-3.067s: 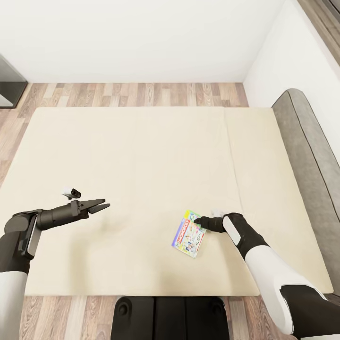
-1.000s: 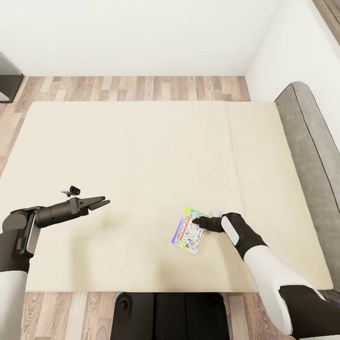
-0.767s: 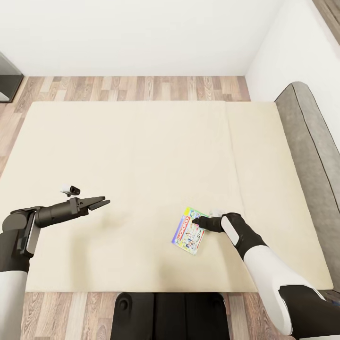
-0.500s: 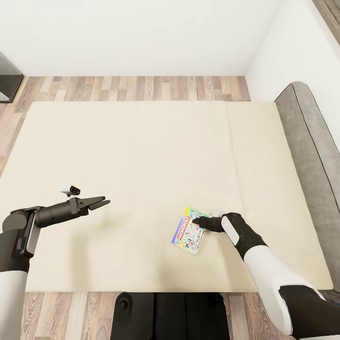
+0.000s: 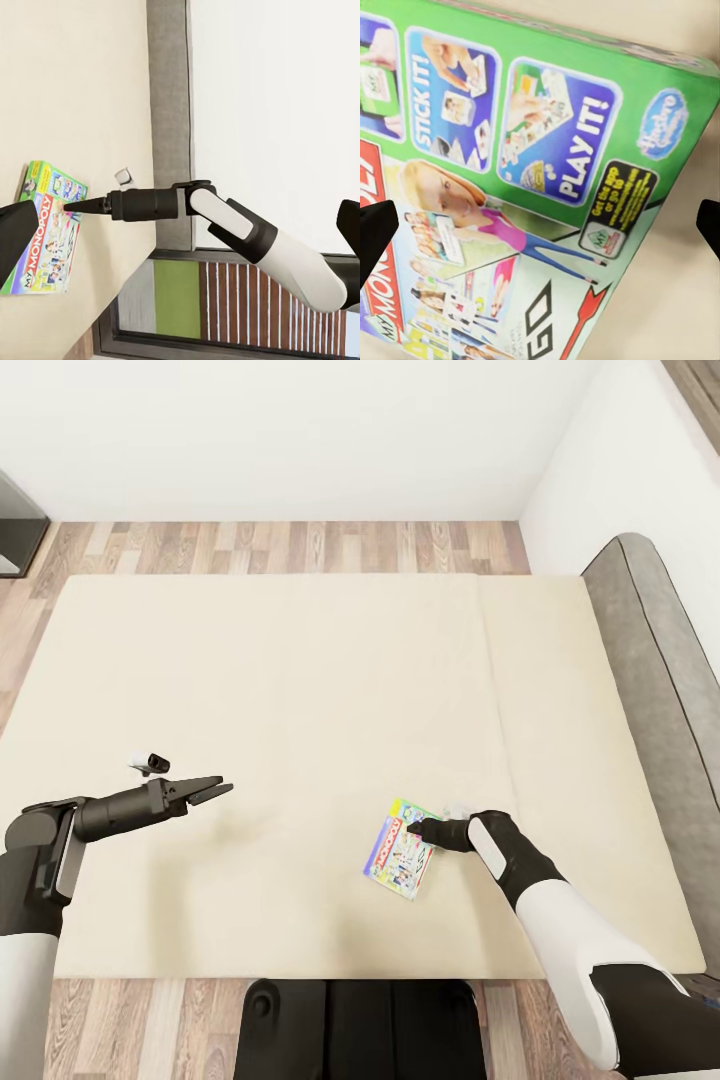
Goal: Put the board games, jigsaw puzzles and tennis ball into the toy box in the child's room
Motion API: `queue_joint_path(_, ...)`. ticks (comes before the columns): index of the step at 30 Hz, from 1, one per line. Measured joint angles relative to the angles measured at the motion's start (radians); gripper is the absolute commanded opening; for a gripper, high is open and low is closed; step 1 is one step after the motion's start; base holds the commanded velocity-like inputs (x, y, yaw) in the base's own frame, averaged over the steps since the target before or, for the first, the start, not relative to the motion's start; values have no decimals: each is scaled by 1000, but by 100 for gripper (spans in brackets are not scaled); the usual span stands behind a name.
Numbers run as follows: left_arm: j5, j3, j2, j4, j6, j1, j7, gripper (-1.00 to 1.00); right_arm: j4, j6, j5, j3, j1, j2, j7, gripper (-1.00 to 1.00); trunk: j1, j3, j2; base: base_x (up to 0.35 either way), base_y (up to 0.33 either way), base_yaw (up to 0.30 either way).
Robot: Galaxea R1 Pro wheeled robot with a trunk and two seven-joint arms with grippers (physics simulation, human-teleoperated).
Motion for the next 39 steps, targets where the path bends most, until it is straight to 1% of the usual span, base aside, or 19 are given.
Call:
queue_joint_path(8,0,0,0,0,0,0,0,100,0,0,0,0,0,-3,1,100,0,0,0,0,8,0)
queue_joint_path(17,-1,0,0,0,0,0,0,100,0,0,0,-1,0,-3,1,100,0,0,0,0,121,0)
queue_joint_path(27,-1,0,0,0,0,0,0,100,0,0,0,-1,0,-2,1,100,0,0,0,0,26,0)
queue_joint_path(39,-1,0,0,0,1,0,0,100,0,0,0,-1,0,0,0,100,0,0,0,0,85,0)
